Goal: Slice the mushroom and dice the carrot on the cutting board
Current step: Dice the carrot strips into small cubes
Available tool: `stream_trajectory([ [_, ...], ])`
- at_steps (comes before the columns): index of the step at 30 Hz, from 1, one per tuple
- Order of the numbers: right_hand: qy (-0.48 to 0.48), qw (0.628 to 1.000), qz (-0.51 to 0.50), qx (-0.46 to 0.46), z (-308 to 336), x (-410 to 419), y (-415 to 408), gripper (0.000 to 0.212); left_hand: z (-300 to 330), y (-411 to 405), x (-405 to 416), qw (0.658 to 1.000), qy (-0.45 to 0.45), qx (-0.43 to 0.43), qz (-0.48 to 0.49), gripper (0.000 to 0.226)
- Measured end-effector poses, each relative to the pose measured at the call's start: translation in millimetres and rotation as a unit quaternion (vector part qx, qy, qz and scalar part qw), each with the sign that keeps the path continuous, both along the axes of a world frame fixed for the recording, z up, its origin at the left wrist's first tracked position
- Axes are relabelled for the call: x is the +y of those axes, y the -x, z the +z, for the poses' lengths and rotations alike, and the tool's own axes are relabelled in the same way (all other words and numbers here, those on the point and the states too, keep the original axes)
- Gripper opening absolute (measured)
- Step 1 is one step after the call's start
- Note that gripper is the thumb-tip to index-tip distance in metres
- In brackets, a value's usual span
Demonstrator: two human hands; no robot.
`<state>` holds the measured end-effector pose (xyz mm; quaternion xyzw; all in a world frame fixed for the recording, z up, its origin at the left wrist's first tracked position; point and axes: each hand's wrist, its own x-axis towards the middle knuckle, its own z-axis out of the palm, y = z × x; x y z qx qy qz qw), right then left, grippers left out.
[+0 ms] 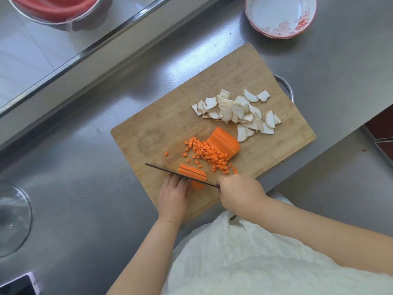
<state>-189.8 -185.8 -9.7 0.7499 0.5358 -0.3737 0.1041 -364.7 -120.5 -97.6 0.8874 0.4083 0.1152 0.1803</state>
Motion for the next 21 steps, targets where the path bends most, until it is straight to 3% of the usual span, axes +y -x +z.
stream_trajectory([
  [7,0.012,1.0,0.0,0.001,-2.1,0.3,-0.4,0.015,-6.3,-2.7,-3.6,0.999,-0.03,-0.029,0.009,0.039],
  [21,0.069,0.998,-0.002,-0.01,2.2,8.4,-0.4,0.02,-13.1,-2.5,-7.4,0.996,-0.073,-0.045,0.019,0.026],
])
